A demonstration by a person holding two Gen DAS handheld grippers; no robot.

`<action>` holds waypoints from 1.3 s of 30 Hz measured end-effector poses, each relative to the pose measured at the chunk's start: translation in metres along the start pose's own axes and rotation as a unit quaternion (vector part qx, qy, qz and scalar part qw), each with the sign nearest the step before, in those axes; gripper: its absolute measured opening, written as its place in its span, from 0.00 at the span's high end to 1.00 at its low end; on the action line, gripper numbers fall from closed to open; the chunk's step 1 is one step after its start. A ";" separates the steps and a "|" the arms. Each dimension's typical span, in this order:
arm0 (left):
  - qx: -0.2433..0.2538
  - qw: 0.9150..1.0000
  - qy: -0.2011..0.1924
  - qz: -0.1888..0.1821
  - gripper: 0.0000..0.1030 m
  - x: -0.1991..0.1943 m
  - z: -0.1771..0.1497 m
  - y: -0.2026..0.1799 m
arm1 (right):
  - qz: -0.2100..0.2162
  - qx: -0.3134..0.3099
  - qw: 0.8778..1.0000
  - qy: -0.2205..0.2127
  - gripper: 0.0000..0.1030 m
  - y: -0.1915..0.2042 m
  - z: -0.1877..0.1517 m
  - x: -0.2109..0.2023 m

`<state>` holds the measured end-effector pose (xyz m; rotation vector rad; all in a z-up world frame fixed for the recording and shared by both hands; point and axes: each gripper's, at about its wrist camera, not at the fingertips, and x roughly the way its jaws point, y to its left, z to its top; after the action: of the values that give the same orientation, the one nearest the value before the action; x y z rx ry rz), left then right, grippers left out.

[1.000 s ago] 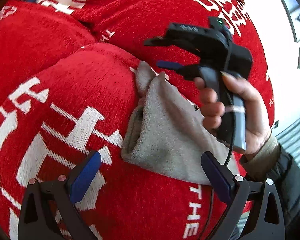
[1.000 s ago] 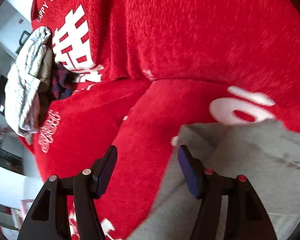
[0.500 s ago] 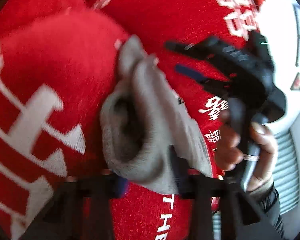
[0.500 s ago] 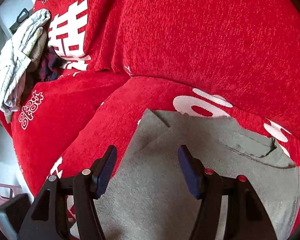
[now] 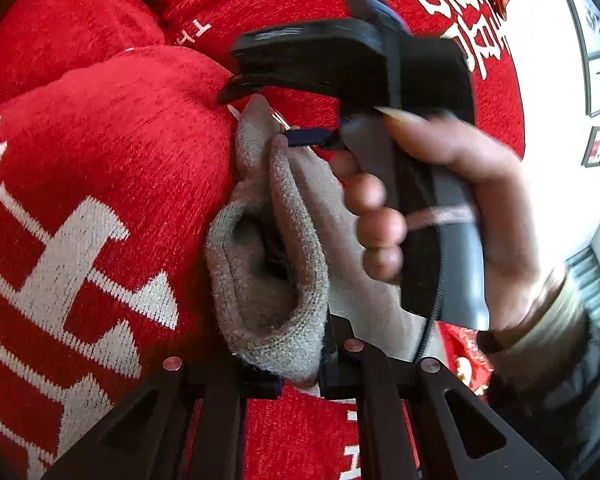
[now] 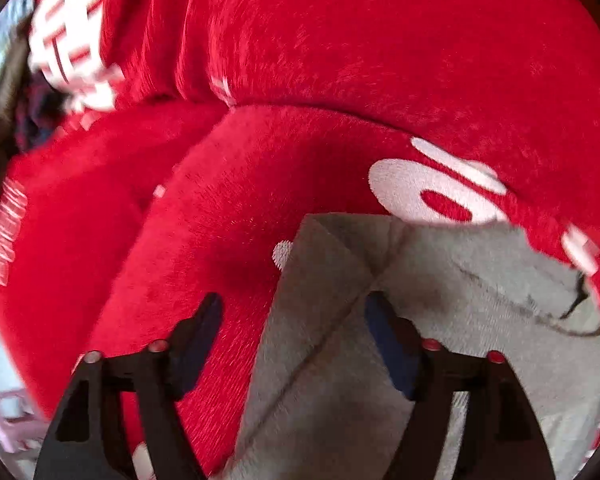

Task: Fold small clothes
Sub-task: 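Grasp the folded sweater end with the left gripper while the right gripper grasps it too, then lift and carry the folded sweater with both grippers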

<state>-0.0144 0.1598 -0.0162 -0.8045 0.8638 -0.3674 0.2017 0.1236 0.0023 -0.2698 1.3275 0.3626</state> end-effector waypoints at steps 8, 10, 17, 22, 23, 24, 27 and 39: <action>0.031 0.999 0.002 0.044 0.88 0.002 0.003 -0.014 | -0.102 -0.045 0.993 -0.032 0.25 0.013 -0.011 -0.025; 0.035 0.998 0.001 0.048 0.88 0.002 0.004 -0.017 | -0.098 -0.036 0.994 -0.032 0.25 0.005 -0.015 -0.032; 0.040 0.998 0.002 0.054 0.88 -0.001 0.001 -0.011 | -0.073 0.003 0.997 0.022 0.16 -0.007 -0.010 0.007; 0.050 0.997 0.000 0.061 0.88 -0.001 0.002 -0.017 | -0.082 -0.008 0.997 -0.002 0.66 -0.018 -0.008 0.001; 0.052 0.997 -0.001 0.062 0.88 -0.001 0.002 -0.019 | -0.072 -0.006 0.997 -0.004 0.71 -0.024 -0.009 -0.002; 0.053 0.997 -0.001 0.063 0.90 -0.001 0.002 -0.020 | -0.053 0.001 0.999 -0.007 0.76 -0.031 -0.010 -0.006; 0.056 0.997 0.000 0.059 0.90 -0.004 0.004 -0.026 | -0.010 0.016 1.000 -0.021 0.79 -0.048 -0.013 -0.017; 0.124 0.985 -0.011 0.117 0.91 -0.013 0.006 -0.069 | 0.085 0.052 0.992 -0.078 0.80 -0.087 -0.026 -0.067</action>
<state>-0.0157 0.1253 0.0450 -0.4711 0.8619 -0.2521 0.2005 0.0274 0.0603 -0.0390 1.2134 0.4481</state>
